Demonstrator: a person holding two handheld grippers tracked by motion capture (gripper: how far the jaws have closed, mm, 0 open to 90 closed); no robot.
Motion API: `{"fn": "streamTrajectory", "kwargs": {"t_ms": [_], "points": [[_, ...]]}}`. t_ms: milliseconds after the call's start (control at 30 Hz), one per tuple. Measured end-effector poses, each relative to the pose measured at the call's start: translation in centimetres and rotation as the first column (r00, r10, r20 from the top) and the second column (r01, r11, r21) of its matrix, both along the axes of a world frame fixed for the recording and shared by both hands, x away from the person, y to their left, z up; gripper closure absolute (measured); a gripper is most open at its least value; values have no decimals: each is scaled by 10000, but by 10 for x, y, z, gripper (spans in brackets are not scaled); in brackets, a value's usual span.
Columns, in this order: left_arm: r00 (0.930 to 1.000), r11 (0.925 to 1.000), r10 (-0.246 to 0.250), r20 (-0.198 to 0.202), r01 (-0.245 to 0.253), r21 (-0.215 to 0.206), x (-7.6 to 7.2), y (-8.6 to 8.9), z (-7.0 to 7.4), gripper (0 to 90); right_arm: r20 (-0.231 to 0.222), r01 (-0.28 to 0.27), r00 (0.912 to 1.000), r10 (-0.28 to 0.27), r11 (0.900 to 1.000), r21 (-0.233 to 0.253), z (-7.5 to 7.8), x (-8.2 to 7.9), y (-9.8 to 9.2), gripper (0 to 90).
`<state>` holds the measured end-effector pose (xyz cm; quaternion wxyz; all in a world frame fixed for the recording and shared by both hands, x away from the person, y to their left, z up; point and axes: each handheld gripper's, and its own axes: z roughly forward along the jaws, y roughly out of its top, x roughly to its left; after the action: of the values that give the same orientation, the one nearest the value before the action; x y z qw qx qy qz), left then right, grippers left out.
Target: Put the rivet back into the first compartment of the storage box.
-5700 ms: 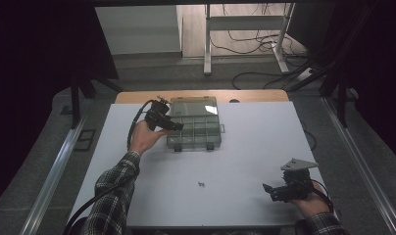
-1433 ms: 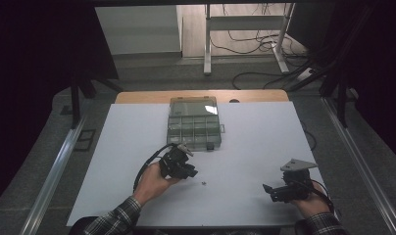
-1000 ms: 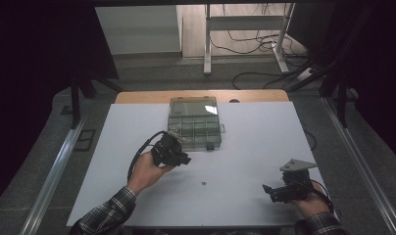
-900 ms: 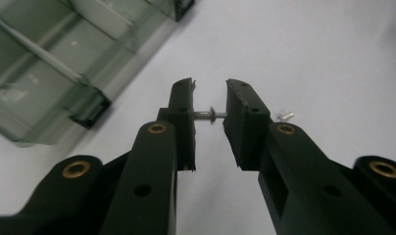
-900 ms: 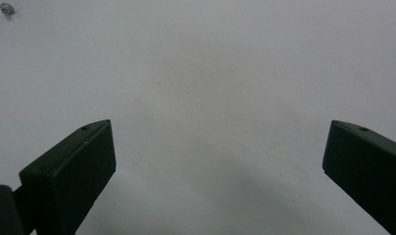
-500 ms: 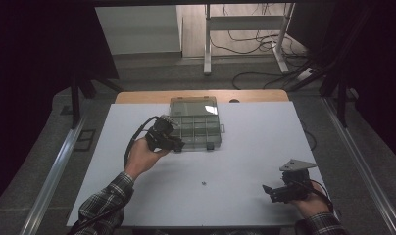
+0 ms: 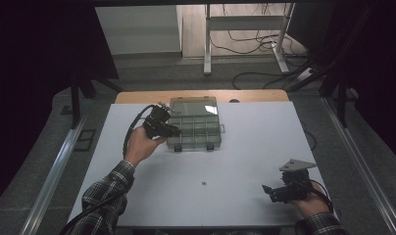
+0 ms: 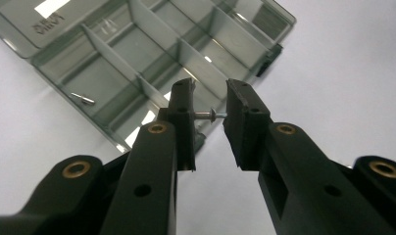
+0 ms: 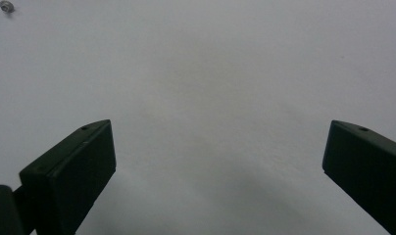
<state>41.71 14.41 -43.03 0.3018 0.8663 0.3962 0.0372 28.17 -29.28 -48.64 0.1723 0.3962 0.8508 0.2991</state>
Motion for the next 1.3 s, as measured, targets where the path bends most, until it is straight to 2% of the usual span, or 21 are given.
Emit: {"fn": "streamTrajectory", "kwargs": {"t_ms": [667, 1000, 1133, 1300], "points": [[9958, 9958, 909, 96, -910, 35, 39, 7, -3, 743, -84, -52, 10000, 51, 9999, -102, -1, 0, 0, 0], [9888, 9884, 1491, 119, -1494, 280, 56, 6, -21, 741, -75, -126, 9999, 125, 9999, -114, -2, 0, 1, 0], [9853, 9850, 1708, 95, -1710, 248, 60, 6, -31, 740, -92, -150, 9998, 149, 9998, -127, -2, 0, 1, 0], [9840, 9837, 1780, -18, -1779, 250, 65, 4, -41, 738, -148, -226, 9996, 224, 9996, -140, -2, 0, 1, 0]]}}
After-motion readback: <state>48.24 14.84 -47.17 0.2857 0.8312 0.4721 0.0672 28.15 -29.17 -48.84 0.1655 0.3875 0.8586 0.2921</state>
